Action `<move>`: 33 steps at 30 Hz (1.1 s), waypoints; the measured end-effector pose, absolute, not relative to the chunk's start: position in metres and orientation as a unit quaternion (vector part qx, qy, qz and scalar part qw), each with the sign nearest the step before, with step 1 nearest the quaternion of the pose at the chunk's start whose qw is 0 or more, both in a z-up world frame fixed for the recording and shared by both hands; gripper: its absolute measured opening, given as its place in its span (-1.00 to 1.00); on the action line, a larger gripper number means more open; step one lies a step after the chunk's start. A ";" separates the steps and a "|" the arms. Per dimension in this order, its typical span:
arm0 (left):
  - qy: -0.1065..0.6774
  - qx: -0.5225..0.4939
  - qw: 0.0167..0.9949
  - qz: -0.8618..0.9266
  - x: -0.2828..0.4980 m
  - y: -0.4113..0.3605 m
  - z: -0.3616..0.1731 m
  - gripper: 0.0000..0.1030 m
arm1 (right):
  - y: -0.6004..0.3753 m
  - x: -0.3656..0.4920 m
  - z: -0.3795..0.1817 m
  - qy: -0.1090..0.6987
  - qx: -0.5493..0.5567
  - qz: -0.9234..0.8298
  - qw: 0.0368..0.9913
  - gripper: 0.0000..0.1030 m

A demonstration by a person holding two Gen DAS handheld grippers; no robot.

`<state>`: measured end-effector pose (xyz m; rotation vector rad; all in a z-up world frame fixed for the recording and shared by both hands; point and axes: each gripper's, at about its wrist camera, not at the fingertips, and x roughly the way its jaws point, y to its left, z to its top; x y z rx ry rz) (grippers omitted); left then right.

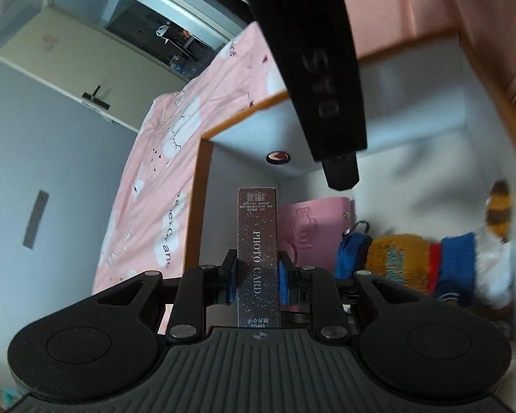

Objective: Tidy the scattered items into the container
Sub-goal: 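Lower the pink wallet into the shoebox and open the right tool, then lower the picture card box into the shoebox and open the left tool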

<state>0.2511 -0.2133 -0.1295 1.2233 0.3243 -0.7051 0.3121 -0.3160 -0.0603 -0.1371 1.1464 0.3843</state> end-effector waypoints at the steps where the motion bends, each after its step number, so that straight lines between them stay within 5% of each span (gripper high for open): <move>1: 0.149 0.564 0.747 -0.319 0.253 -0.215 -0.133 -0.49 | -0.316 0.312 -0.059 0.537 -0.065 0.183 0.821 -0.40; 15: 0.150 0.580 0.735 -0.317 0.266 -0.229 -0.168 -0.47 | -0.316 0.313 -0.057 0.529 -0.074 0.194 0.823 -0.40; 20: 0.180 0.560 0.729 -0.350 0.273 -0.227 -0.157 -0.32 | -0.312 0.321 -0.056 0.537 -0.087 0.191 0.817 -0.40; 22: 0.192 0.546 0.732 -0.359 0.275 -0.224 -0.151 -0.06 | -0.312 0.323 -0.057 0.538 -0.085 0.195 0.815 -0.41; 33: 0.257 0.473 0.750 -0.384 0.279 -0.199 -0.124 -0.03 | -0.309 0.333 -0.060 0.535 -0.094 0.205 0.814 -0.54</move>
